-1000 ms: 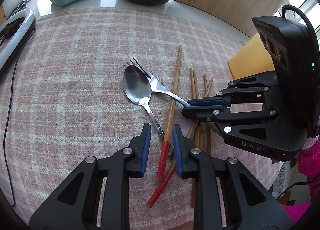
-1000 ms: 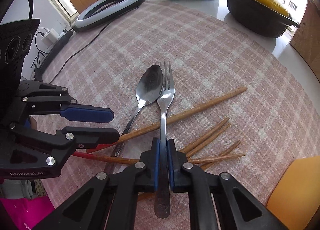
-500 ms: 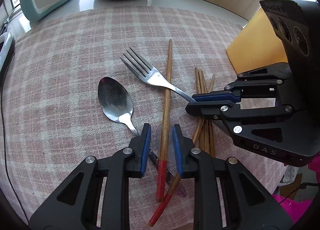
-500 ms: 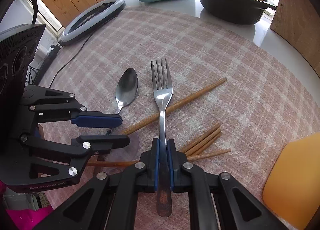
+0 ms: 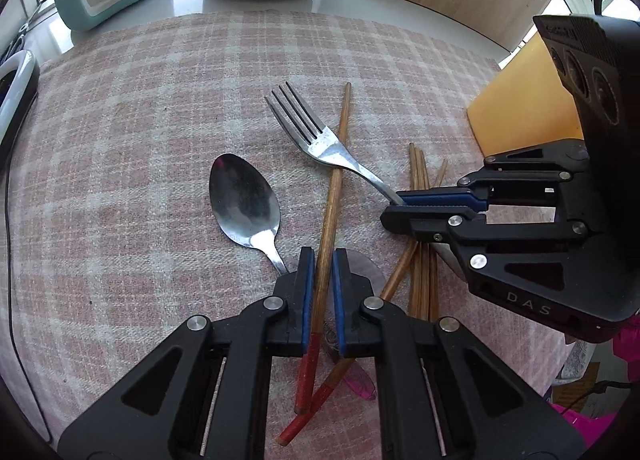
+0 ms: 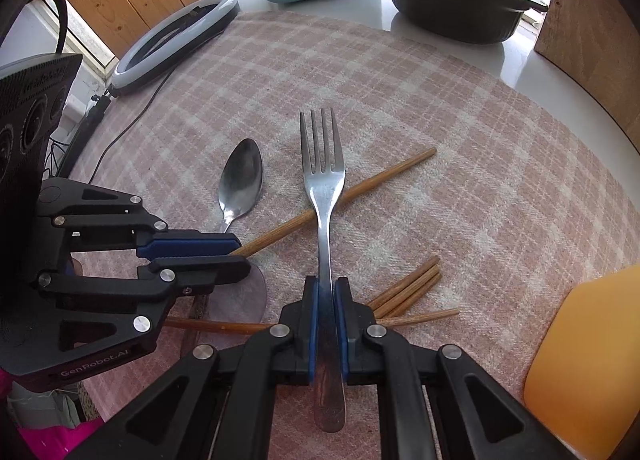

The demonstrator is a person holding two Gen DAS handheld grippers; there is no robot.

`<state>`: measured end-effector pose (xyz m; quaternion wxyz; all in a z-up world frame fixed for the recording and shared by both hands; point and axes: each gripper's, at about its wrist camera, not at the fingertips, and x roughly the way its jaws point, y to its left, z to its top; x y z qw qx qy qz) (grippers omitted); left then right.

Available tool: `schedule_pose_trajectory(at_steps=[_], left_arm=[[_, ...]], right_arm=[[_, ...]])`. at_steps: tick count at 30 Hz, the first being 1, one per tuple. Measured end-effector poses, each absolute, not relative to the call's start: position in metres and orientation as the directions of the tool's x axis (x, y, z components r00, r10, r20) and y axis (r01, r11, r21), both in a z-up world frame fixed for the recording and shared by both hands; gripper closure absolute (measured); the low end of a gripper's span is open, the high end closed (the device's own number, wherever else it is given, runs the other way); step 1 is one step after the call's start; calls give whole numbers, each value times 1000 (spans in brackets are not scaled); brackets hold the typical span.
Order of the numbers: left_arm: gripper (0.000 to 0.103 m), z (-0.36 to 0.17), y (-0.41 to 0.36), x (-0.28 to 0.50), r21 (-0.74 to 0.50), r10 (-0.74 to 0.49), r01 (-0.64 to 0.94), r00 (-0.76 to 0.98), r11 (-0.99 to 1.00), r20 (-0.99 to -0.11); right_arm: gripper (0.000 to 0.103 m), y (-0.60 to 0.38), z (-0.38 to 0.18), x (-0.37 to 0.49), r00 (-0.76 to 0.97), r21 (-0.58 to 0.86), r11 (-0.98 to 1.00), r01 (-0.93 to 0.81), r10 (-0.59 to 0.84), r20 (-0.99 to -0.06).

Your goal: Organize utensils

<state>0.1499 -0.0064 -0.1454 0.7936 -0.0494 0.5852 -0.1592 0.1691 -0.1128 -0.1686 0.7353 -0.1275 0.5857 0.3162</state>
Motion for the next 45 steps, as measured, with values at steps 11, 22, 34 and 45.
schedule_pose_trajectory(at_steps=[11, 22, 34, 45], left_arm=[[98, -133, 35, 114, -380, -386, 80, 311, 921, -869], [98, -138, 32, 104, -339, -353, 101, 285, 935, -891], [92, -142, 18, 122, -248, -284, 167, 247, 954, -927], [98, -143, 7, 151, -226, -271, 194, 253, 955, -929]], right_arm=[[98, -136, -146, 150, 176, 246, 794, -557, 402, -898], [71, -125, -156, 150, 123, 226, 776, -589, 363, -924], [86, -102, -169, 180, 67, 210, 783, -586, 305, -950], [98, -108, -168, 184, 88, 209, 806, -554, 306, -948]])
